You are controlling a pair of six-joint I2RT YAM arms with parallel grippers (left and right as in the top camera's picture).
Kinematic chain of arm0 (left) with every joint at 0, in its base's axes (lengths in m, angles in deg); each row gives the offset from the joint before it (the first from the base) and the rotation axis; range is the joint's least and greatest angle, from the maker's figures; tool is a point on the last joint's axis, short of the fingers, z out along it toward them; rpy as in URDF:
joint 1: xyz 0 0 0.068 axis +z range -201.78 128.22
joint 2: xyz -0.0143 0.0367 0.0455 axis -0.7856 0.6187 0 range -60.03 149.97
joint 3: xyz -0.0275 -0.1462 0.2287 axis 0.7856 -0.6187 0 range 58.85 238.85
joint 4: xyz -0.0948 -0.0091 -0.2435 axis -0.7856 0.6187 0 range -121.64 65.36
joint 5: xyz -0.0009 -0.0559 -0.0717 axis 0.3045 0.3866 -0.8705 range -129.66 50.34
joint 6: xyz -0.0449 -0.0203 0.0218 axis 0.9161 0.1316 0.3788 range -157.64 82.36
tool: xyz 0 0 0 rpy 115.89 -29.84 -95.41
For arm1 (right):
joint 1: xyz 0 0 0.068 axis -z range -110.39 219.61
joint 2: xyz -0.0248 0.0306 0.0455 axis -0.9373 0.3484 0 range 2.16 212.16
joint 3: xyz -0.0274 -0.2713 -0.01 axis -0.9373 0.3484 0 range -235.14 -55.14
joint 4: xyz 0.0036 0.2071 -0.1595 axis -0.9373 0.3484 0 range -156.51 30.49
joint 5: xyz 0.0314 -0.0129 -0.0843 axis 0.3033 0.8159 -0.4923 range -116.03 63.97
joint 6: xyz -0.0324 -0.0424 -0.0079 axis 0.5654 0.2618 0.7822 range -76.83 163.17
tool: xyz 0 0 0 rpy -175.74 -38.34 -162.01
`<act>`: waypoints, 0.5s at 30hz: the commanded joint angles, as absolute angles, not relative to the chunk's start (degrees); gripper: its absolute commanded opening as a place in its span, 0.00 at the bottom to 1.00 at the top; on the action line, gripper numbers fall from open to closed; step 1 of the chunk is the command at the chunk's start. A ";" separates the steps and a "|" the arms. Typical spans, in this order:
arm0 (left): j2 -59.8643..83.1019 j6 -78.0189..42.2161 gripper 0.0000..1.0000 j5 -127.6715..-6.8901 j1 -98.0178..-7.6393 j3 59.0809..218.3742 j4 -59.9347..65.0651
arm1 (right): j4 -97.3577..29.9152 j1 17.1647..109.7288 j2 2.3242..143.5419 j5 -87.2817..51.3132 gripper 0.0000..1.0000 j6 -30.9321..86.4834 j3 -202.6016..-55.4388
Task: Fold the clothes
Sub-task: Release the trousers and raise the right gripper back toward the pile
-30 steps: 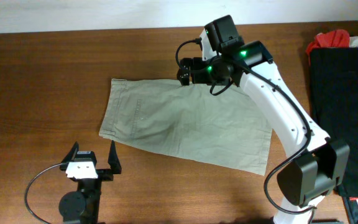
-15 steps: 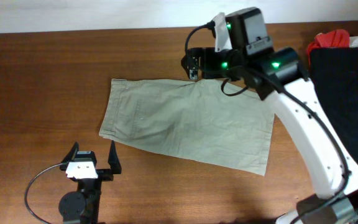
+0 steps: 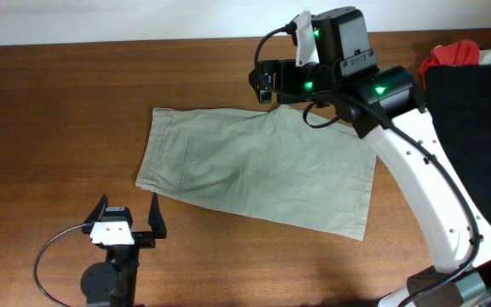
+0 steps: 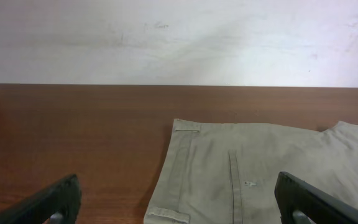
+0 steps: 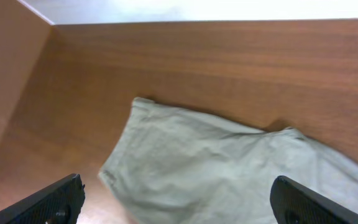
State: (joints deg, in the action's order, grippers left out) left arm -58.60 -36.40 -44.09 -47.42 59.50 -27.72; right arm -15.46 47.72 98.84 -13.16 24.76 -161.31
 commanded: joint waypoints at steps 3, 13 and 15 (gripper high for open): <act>-58.86 -37.26 0.99 -44.31 -47.11 59.39 -27.30 | -8.75 59.74 98.71 -25.51 0.98 26.20 -161.25; -58.88 -36.80 0.99 -52.79 -47.11 59.43 -30.27 | -1.21 78.28 99.26 -25.27 0.99 26.22 -161.20; -58.86 -36.80 0.99 -60.09 -47.11 59.43 -37.27 | -1.25 78.74 99.28 -25.25 0.98 26.20 -161.20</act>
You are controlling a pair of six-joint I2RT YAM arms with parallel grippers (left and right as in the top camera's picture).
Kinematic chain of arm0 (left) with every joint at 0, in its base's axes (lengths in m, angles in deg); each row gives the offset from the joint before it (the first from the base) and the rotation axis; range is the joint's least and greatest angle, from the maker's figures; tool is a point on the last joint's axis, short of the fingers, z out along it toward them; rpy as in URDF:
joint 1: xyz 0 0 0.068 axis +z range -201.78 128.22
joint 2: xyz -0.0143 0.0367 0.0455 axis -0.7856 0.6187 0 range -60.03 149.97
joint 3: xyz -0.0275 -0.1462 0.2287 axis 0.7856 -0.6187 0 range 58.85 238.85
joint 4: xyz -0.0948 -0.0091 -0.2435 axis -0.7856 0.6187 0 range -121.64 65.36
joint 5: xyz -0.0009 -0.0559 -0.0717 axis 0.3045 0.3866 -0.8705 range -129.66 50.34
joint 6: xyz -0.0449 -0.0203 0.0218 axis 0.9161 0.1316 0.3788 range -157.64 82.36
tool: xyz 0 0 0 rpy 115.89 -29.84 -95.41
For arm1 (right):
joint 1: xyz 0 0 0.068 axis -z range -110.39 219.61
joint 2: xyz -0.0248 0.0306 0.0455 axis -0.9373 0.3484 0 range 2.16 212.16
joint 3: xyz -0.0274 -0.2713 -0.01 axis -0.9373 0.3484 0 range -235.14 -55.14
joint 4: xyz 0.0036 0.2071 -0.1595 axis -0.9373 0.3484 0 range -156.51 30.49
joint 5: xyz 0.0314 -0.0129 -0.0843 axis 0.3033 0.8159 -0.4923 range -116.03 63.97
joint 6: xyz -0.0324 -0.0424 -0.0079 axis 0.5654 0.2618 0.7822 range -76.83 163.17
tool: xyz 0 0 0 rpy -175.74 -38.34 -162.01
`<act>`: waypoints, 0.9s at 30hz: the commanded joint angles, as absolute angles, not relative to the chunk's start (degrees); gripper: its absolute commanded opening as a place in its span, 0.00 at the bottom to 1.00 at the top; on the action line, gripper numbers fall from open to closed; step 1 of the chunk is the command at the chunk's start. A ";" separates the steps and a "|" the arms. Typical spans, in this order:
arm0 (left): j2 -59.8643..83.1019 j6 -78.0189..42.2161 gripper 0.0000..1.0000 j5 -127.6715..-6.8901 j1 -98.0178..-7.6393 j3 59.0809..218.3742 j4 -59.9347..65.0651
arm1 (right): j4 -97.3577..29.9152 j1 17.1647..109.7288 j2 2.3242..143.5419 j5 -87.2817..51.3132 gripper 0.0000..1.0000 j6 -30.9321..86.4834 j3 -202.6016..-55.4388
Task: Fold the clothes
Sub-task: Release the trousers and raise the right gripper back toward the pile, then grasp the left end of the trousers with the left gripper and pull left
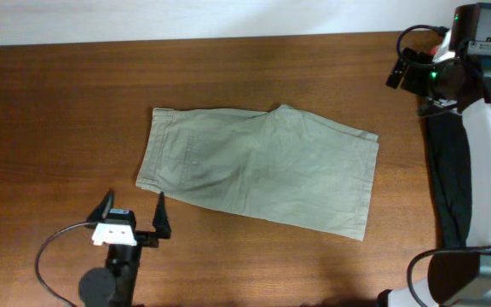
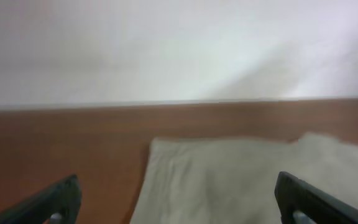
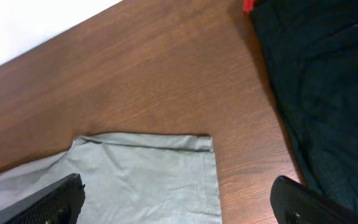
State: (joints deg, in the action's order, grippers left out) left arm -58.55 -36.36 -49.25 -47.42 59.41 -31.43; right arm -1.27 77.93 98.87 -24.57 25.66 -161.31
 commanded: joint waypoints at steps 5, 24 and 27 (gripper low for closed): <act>-53.70 -35.53 0.99 -60.46 -47.11 66.10 -39.52 | -1.30 78.67 99.28 -25.25 0.99 26.20 -161.20; 41.42 -49.30 0.99 -66.23 -46.59 136.21 12.54 | -1.27 78.67 99.28 -25.25 0.99 26.20 -161.20; 46.80 -49.34 0.99 -66.23 -45.12 136.21 12.37 | -1.30 78.67 99.28 -25.25 0.98 26.20 -161.20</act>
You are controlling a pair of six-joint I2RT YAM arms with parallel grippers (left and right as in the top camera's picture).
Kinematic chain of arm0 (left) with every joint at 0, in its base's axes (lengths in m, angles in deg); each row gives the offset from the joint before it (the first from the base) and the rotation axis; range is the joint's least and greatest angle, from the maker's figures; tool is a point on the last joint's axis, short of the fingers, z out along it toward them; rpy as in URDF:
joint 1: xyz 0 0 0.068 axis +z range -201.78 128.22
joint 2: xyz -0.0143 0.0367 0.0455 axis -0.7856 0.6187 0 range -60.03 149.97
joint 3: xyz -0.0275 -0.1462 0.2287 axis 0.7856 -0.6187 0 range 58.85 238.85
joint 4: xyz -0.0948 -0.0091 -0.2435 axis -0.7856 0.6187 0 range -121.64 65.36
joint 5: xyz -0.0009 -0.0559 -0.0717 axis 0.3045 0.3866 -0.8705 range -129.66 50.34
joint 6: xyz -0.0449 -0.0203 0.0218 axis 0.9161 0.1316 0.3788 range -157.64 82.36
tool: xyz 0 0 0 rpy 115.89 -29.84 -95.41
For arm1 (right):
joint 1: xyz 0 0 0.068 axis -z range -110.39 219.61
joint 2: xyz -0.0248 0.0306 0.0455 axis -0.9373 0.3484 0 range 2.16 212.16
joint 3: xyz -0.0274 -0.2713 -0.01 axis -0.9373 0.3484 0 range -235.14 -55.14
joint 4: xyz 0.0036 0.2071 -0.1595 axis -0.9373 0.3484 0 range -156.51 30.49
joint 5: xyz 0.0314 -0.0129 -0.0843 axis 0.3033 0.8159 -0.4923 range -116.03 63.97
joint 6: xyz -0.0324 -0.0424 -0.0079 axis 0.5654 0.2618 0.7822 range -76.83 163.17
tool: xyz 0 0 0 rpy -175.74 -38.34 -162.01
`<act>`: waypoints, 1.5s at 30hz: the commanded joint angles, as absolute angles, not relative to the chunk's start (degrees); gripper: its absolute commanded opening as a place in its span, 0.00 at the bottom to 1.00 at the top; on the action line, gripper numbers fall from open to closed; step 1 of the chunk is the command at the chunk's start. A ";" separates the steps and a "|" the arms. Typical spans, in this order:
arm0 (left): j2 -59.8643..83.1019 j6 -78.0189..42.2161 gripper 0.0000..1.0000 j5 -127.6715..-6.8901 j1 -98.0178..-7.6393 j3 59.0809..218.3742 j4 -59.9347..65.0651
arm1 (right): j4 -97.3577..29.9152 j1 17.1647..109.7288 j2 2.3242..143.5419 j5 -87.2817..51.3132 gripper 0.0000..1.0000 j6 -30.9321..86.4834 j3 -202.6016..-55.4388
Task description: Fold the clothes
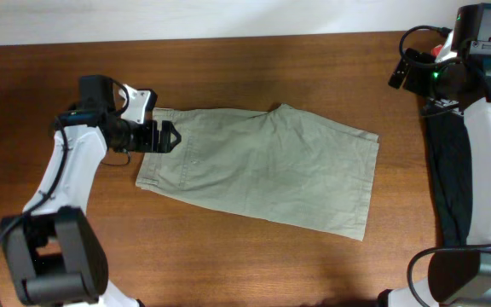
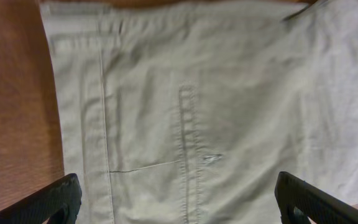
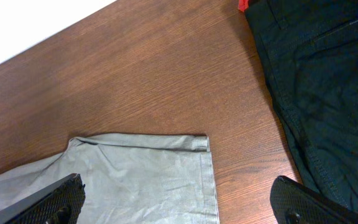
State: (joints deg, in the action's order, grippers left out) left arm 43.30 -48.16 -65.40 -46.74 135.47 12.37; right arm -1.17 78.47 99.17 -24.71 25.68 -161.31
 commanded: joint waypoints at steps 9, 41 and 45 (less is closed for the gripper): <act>53.99 -54.89 0.99 -65.36 -42.61 136.19 12.74 | -1.30 78.67 99.28 -25.25 0.99 26.22 -161.20; 62.21 -38.94 0.24 -56.35 -27.22 138.95 15.36 | -3.68 78.67 99.28 -26.74 0.99 26.38 -161.20; 62.21 -42.44 0.74 -56.35 -27.25 138.95 14.73 | -6.89 78.34 99.54 -15.26 0.99 23.16 -161.16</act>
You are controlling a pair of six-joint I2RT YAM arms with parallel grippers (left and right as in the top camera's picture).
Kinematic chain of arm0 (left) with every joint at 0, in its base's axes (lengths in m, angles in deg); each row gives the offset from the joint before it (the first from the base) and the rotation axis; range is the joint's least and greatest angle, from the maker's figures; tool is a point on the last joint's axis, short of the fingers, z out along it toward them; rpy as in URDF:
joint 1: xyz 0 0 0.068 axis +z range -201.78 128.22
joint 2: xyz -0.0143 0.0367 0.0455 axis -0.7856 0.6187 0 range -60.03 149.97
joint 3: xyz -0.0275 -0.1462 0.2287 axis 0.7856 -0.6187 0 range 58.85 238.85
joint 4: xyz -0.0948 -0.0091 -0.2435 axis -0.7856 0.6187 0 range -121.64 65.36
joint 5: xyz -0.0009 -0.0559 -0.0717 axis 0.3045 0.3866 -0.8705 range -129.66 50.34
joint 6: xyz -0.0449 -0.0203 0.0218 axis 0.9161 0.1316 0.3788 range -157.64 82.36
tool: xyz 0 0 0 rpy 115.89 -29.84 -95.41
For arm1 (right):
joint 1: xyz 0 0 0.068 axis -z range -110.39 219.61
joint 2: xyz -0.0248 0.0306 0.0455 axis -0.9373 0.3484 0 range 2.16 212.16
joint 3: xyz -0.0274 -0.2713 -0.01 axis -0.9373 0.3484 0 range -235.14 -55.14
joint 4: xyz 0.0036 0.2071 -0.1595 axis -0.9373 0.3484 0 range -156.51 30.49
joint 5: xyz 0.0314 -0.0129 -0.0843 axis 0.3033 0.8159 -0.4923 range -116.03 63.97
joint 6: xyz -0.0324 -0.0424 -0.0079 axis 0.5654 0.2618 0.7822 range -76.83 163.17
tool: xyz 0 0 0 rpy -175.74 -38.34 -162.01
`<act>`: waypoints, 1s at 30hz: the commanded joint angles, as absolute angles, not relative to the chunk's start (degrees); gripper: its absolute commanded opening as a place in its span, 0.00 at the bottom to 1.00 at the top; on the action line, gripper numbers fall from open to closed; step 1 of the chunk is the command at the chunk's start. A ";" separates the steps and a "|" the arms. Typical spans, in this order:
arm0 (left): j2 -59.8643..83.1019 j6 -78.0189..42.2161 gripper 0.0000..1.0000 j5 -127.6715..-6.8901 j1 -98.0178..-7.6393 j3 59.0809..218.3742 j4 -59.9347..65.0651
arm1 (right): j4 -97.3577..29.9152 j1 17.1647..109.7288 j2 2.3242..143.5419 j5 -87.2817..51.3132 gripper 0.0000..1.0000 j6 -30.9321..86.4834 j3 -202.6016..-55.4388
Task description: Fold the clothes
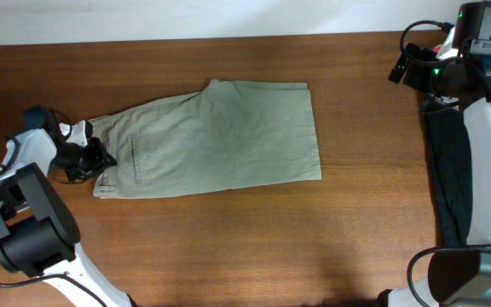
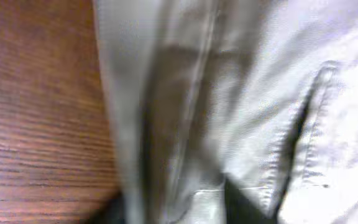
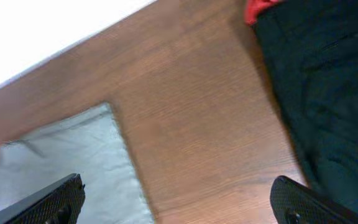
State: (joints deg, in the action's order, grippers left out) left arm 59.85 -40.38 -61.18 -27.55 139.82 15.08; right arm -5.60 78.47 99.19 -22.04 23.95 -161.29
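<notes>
The khaki shorts (image 1: 220, 136) lie flat across the middle left of the table, waistband to the left and leg hems to the right. My left gripper (image 1: 85, 159) sits at the waistband's near corner, shut on the fabric. Its wrist view is filled by blurred khaki cloth (image 2: 241, 93), and the left gripper (image 2: 179, 210) shows only as dark shapes at the bottom. My right gripper (image 1: 401, 68) hangs open at the back right, off the shorts. In its own view the right gripper (image 3: 178, 202) is over bare wood, with the shorts' hem (image 3: 73, 158) to the left.
A black garment (image 1: 463, 128) lies along the right edge of the table, under the right arm, with a red item (image 3: 263, 7) at its far end. The white wall runs along the back edge. Brown tabletop (image 1: 228, 247) stretches in front of the shorts.
The left gripper was open over the waistband; now it is shut on it, further left and nearer the front. The shorts have shifted left and turned. The right arm has barely moved.
First the right arm reached over the shorts' back edge while the left gripper stood open at the table's front. Then the right arm was at the back right corner. The left gripper then hovered open over the waistband, and now holds it with the shorts moved left.
</notes>
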 commanded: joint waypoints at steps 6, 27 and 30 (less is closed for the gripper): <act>62.21 -42.41 0.99 -56.33 -27.22 138.95 12.81 | -7.57 69.10 113.97 -7.59 0.99 35.45 -161.16; 62.23 -42.41 0.99 -56.33 -27.22 138.75 13.22 | -8.55 60.24 133.82 -9.23 0.98 35.40 -157.55; 62.23 -42.41 0.99 -56.33 -27.22 138.71 13.22 | -8.71 60.35 133.82 -16.75 0.99 35.43 -156.70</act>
State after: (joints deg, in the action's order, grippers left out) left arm 58.91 -41.52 -59.52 -27.81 140.83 12.87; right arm -8.82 60.22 132.96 -10.15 35.01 -158.01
